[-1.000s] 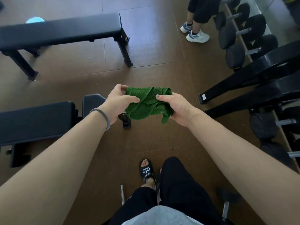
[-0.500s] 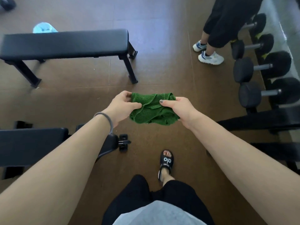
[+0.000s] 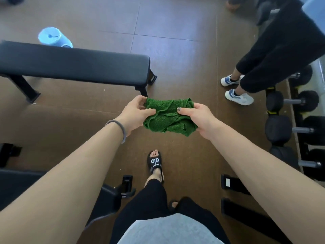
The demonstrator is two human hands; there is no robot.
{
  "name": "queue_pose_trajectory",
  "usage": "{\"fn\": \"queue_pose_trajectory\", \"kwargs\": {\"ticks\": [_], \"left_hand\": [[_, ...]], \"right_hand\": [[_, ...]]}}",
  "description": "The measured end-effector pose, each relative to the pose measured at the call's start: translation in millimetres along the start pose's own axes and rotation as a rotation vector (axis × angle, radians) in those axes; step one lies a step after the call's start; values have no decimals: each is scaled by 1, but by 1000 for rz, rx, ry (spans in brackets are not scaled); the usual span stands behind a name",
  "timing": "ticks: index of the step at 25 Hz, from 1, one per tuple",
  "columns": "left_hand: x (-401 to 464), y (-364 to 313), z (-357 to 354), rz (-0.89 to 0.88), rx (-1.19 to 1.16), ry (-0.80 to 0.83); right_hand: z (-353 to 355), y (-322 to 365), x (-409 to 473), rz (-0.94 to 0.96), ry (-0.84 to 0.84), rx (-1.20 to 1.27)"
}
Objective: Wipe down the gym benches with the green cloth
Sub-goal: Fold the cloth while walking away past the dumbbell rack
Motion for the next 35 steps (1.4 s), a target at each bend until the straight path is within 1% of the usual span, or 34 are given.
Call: {"fn": "queue_pose_trajectory", "kwargs": {"ticks": [3, 6, 9, 15, 19, 24, 28, 32, 35], "left_hand": [[67, -40, 20, 34, -51, 22], [124, -82, 41, 74, -45, 24], [185, -122, 61, 92, -36, 11], [321, -211, 87, 106, -45, -100], [399, -267, 110, 132, -86, -187], [479, -306, 166, 177, -212, -291], [554, -328, 224, 170, -297, -360], [622, -350, 285, 202, -324, -365], [659, -371, 342, 211, -352, -435]], "right_hand": [[-12, 49, 61, 4, -17, 8], [-20, 96, 116, 4, -36, -1], [-27, 149, 179, 8, -20, -10], [-31, 267, 323, 18, 48, -86], [-49, 353, 414, 40, 87, -224], [-110, 447, 507, 58, 185, -398], [-170, 497, 591, 64, 252, -473], [-233, 547, 667, 43, 316, -547], [-294, 589, 712, 42, 395, -583]]}}
Point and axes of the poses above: each hand's wrist, its own x-axis towards the middle knuckle, its own z-axis out of the back of the hand, y = z × x, the point moved 10 cm from there along x, towards the middle knuckle, and after that the axes turned 5 degrees about x, right-handed, at the moved point
